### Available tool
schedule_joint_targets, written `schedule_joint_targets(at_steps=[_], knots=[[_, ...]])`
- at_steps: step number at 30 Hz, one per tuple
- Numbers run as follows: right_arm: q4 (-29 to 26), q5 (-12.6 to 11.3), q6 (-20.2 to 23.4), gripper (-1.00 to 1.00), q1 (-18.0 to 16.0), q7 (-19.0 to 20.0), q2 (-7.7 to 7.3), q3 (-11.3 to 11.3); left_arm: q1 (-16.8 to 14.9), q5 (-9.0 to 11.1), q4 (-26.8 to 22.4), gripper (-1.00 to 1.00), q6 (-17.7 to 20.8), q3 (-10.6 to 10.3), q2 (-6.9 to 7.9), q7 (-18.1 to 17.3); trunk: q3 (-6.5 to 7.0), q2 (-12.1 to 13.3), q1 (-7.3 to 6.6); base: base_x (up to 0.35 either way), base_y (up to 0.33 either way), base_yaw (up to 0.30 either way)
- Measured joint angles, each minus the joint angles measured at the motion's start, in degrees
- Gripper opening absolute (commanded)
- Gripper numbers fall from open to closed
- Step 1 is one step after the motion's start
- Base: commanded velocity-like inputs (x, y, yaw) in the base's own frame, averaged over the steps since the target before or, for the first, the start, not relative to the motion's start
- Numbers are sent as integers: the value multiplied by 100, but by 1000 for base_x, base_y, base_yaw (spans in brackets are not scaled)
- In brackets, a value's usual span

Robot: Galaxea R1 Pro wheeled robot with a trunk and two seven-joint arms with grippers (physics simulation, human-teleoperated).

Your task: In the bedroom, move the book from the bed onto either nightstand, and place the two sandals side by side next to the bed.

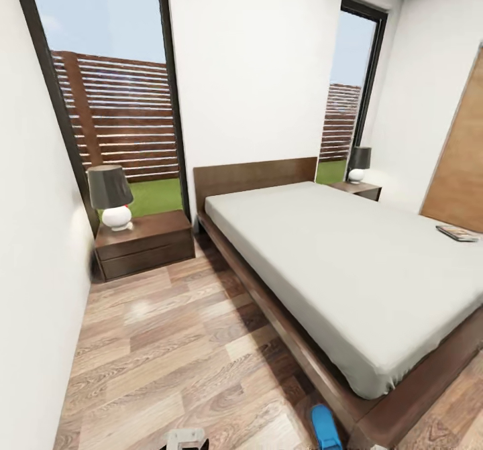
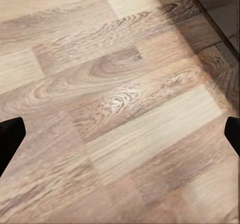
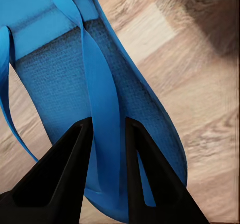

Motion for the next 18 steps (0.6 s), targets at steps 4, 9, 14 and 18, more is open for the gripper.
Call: schedule_joint_targets(at_steps=[4, 9, 14, 18], knots=[[0, 0, 0, -100, 0, -1, 0, 0, 0, -2, 0, 100, -2, -2, 0, 0, 0, 0, 0, 0, 0, -283], [-1, 0, 0, -100, 0, -1, 0, 0, 0, 0, 0, 100, -2, 0, 0, 0, 0, 0, 0, 0, 0, -283], [0, 0, 0, -100, 0, -1, 0, 0, 0, -2, 0, 100, 3, 0, 0, 0, 0, 0, 0, 0, 0, -283], [0, 0, 0, -100, 0, -1, 0, 0, 0, -3, 0, 100, 2, -1, 0, 0, 0, 0, 0, 0, 0, -283]])
